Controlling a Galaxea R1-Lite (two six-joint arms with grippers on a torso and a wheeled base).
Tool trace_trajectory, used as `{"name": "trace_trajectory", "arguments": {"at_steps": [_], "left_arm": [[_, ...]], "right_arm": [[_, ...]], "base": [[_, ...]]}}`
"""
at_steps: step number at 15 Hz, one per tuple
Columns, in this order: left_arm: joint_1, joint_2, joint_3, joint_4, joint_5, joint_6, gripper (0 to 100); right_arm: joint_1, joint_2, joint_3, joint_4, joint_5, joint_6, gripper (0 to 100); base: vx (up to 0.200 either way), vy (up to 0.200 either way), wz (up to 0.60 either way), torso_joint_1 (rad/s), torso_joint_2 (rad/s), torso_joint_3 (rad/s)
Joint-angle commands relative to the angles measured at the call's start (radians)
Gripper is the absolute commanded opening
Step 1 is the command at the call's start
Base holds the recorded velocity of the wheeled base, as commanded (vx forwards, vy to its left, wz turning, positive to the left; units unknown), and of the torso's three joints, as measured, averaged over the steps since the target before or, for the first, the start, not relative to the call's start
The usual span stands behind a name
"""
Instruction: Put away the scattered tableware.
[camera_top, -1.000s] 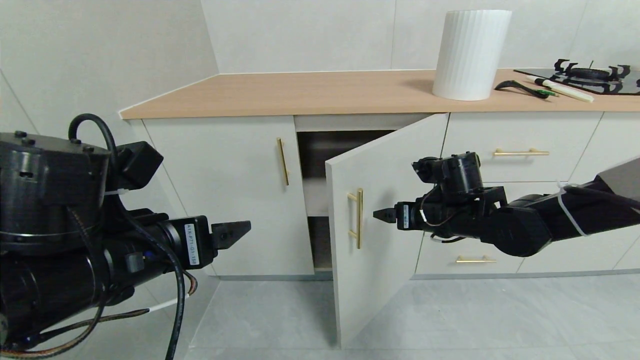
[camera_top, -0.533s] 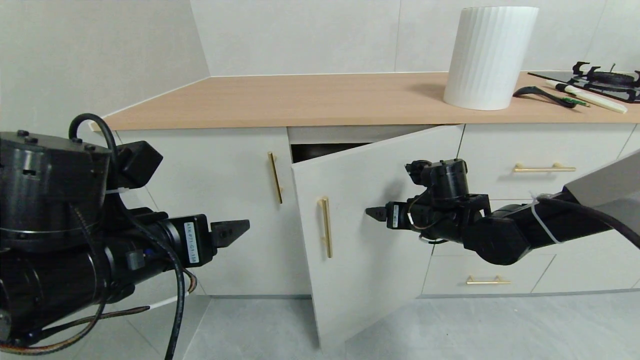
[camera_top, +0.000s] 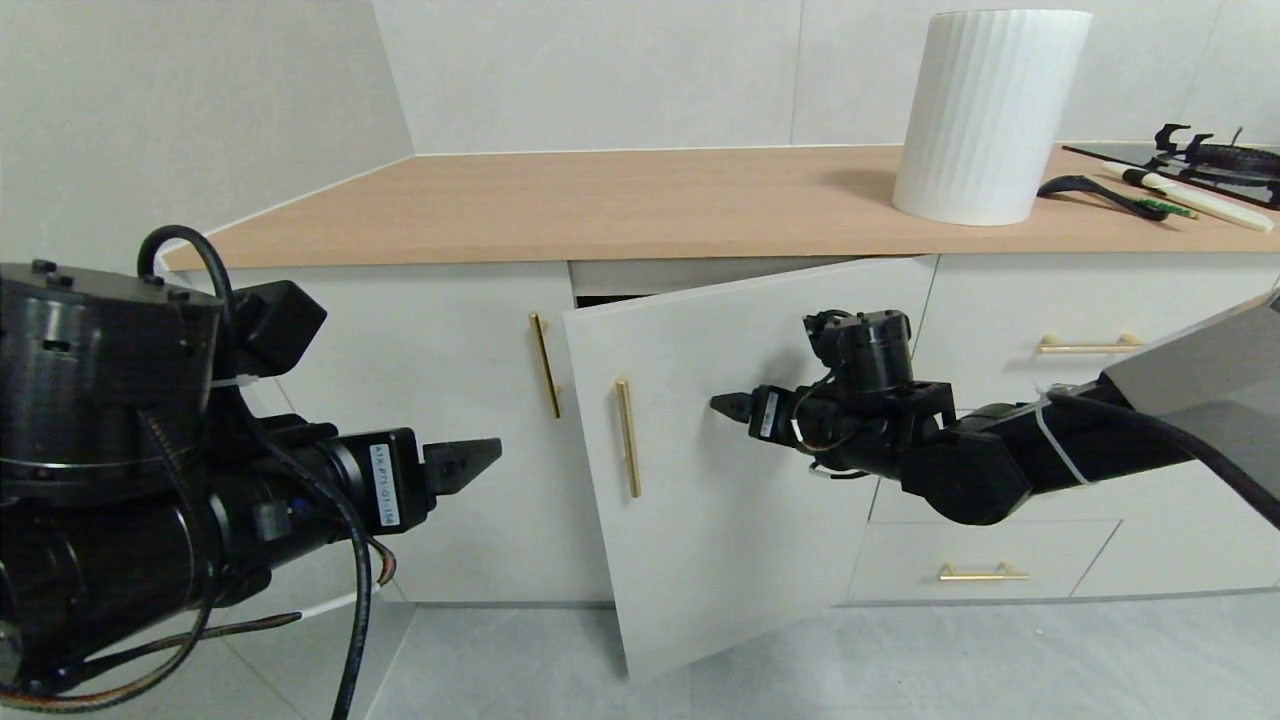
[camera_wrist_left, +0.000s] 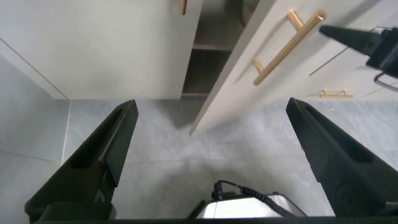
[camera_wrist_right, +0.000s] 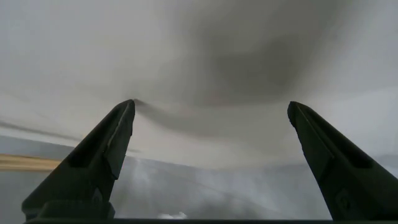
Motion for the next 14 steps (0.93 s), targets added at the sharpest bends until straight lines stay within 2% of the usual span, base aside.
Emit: {"name": "trace_trajectory", "arguments": {"at_steps": [1,5,10,14], "left_arm": [[0.001,0.002,0.000,0.000,0.000,-0.001,100],[0.001,0.004,0.000,0.001,0.000,-0.001,100],[0.001,0.002,0.000,0.000,0.000,-0.001,100],[0.001,0.002,0.000,0.000,0.000,-0.001,100]], "right_arm": [[0.014,0.021,-0.034,0.001,-0.012,0.023,100],[0.019,0.055,-0.108,0.007,-0.026,0.112,100],[0.016,0.162,-0.281,0.105,-0.164,0.170,100],[0.005,0.191,-0.324,0.105,-0.193,0.187,100]], "base": [[0.000,0.000,0.00,0.000,0.00,0.000],[0.000,0.000,0.00,0.000,0.00,0.000],[0.000,0.000,0.00,0.000,0.00,0.000],[0.000,0.000,0.00,0.000,0.00,0.000]]}}
